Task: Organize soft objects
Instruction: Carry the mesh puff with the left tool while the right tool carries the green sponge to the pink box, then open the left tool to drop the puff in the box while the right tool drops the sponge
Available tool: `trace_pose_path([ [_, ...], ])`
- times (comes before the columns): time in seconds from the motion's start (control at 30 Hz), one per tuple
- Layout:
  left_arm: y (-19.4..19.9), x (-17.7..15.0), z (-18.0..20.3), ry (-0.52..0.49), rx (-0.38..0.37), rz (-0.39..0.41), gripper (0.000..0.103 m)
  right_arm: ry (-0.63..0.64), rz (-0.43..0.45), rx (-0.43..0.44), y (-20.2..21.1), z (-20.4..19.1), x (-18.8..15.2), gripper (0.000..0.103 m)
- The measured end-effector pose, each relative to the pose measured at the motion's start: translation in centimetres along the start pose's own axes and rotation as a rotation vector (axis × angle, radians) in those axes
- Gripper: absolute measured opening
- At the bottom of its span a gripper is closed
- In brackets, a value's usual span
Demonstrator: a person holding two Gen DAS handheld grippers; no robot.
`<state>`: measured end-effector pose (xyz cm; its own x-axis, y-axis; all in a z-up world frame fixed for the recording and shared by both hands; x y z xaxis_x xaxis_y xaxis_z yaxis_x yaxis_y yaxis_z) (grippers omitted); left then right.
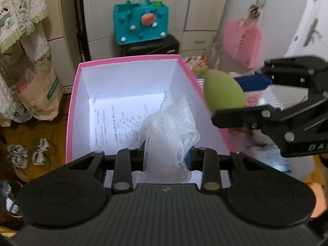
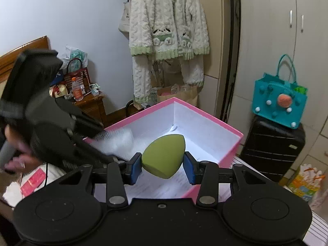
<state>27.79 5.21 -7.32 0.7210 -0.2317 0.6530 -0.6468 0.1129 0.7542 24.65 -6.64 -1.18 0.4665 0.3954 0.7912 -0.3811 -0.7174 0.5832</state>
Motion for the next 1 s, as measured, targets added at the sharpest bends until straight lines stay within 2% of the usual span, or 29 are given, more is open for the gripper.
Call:
trace_pose_path([
  [0.1, -2.6, 0.7, -0.5, -0.001, 0.014, -0.030, 0.035, -0.024, -0.025, 0.022, -2.6, 2.2, 1.0, 0.049],
  [0.17, -4.7, 1.0, -1.1, 0.030, -0.020, -0.106, 0.035, -0.001, -0.070, 0.029, -4.4, 3.8, 1.2, 0.049],
  [0.23, -6.3, 1.4, -1.6, 0.028, -0.012, -0.150, 0.035, 0.026, -0.108, 0.008, -5.8, 5.2, 1.0, 0.049],
  [0.33, -7.6, 1.5, -1.5, -0.040, 0.039, -0.158, 0.035, 0.026, -0.175, 0.021, -7.9, 7.3, 1.0, 0.049],
  [0.47, -8.6, 1.4, -1.0, -0.080, 0.028, -0.176, 0.035, 0.003, -0.231, 0.055, -10.2, 9.3, 1.5, 0.049],
  [0.63, -9.8, 1.6, -1.2, -0.061, 0.029, -0.181, 0.040, 0.060, -0.304, 0.106, -12.5, 10.3, 1.7, 0.050],
  [0.77, -10.4, 1.3, -1.5, -0.056, 0.017, -0.207, 0.040, 0.056, -0.329, 0.123, -13.6, 11.0, 1.9, 0.050],
  [1.0, -10.8, 1.3, -1.1, -0.046, -0.031, -0.231, 0.038, 0.142, -0.393, 0.133, -15.6, 10.8, 1.9, 0.051],
])
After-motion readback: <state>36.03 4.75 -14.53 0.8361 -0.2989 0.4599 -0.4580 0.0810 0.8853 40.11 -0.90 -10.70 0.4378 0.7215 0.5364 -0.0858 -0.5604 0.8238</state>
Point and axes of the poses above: each gripper's, at about its wrist camera, not at the fingertips, and y roughly against the way its jaws point, z to its right, x to its top, the point moved 6 cm from there along -y, roughly the way its jaws point, and after that the axes turned 13 degrees about x, right-handed, at the moved point
